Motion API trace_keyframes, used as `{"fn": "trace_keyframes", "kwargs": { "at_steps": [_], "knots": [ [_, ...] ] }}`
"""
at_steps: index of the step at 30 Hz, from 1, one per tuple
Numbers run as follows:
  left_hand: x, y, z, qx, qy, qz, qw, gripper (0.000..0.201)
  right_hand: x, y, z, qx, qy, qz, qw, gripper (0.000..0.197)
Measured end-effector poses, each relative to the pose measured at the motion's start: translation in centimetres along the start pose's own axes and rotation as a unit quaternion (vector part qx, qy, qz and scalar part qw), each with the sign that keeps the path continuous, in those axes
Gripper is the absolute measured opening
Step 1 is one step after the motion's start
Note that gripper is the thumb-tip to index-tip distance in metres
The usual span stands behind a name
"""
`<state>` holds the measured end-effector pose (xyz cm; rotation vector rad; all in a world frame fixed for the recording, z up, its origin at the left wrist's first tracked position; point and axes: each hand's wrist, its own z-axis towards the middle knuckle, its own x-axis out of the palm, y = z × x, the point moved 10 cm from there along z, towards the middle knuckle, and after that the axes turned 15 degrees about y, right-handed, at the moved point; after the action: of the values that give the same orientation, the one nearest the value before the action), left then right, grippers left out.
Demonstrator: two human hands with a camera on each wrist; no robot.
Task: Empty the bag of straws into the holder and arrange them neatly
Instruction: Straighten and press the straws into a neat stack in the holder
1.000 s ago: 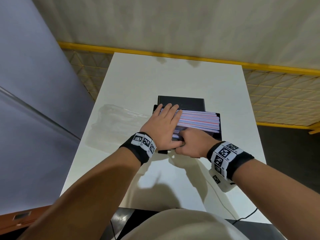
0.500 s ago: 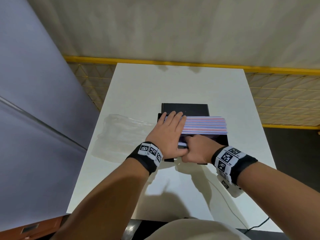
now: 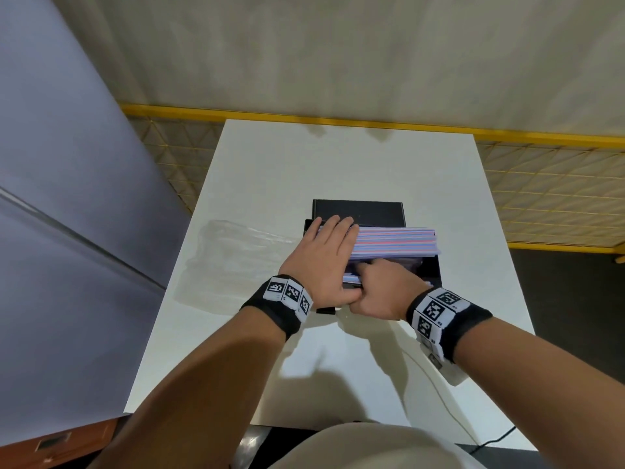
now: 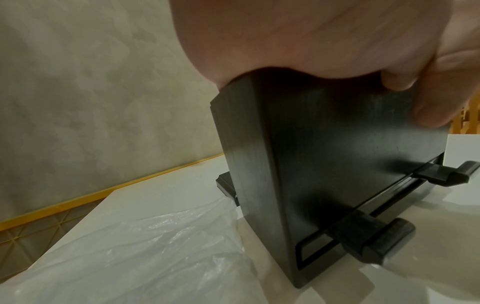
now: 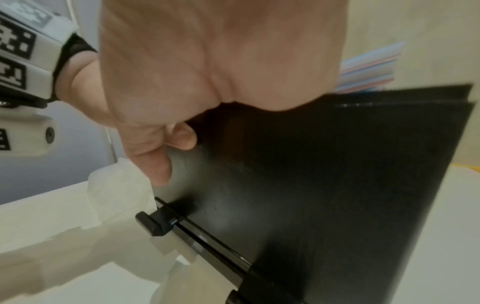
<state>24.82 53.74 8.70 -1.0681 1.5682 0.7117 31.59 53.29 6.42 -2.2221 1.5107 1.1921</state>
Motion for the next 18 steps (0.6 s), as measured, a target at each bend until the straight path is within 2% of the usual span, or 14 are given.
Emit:
{"fn": "trace_keyframes", "kwargs": {
  "at_steps": [2,6,8,11,15,18],
  "knots": [
    [0.0,0.0,0.0,0.002,-0.002,-0.003,1.000,0.108,0.0,0.2,0.1,-0.001,-0.005,-0.020,1.000,0.075],
    [0.1,0.0,0.0,0.000,0.004,-0.005,1.000,0.110,-0.2,0.2,0.0,0.016,-0.024,-0.067,0.997,0.073],
    [0.1,0.0,0.0,-0.001,0.004,-0.004,1.000,0.110,-0.3,0.1,-0.3,0.029,-0.030,-0.066,0.997,0.063],
    [0.1,0.0,-0.1,-0.001,0.003,-0.003,1.000,0.109,-0.5,0.8,-0.7,0.003,-0.027,-0.081,0.996,0.039],
    [0.1,0.0,-0.1,-0.002,-0.003,-0.004,1.000,0.107,0.1,-0.1,-0.4,0.020,0.032,-0.026,0.999,0.025],
    [0.1,0.0,0.0,-0.001,-0.003,-0.006,1.000,0.107,0.7,-0.9,0.1,0.043,0.081,0.011,0.996,0.038]
  ]
}}
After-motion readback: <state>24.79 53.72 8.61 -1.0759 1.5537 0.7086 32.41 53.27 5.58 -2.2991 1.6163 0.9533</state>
